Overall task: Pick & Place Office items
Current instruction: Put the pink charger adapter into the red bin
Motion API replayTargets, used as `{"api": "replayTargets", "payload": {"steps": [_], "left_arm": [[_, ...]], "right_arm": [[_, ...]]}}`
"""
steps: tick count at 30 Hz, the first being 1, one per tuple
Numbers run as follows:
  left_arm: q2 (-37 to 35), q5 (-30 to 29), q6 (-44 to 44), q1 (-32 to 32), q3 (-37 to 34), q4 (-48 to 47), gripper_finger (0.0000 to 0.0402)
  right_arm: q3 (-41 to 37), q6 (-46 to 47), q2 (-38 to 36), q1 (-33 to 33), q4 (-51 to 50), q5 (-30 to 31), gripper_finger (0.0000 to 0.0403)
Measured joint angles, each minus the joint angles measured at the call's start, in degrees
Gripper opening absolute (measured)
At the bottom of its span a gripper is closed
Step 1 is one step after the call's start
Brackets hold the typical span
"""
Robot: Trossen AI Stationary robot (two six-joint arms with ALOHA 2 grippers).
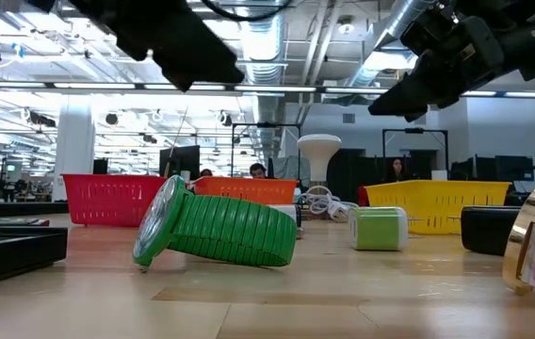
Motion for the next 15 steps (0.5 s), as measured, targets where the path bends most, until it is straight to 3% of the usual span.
{"api": "replayTargets", "payload": {"steps": [4, 15], "left_arm": [[0.1, 0.1, 1.4, 1.9, 4.0, -12.0, 0.0152], [0.0, 1.8, 1.6, 6.5, 0.7, -18.6, 0.0228]], "right_arm": [[0.0, 0.0, 0.0, 0.0, 0.0, 0.0, 0.0081], [0.0, 1.1, 0.0, 0.1, -0.6, 0.0, 0.0081]]}}
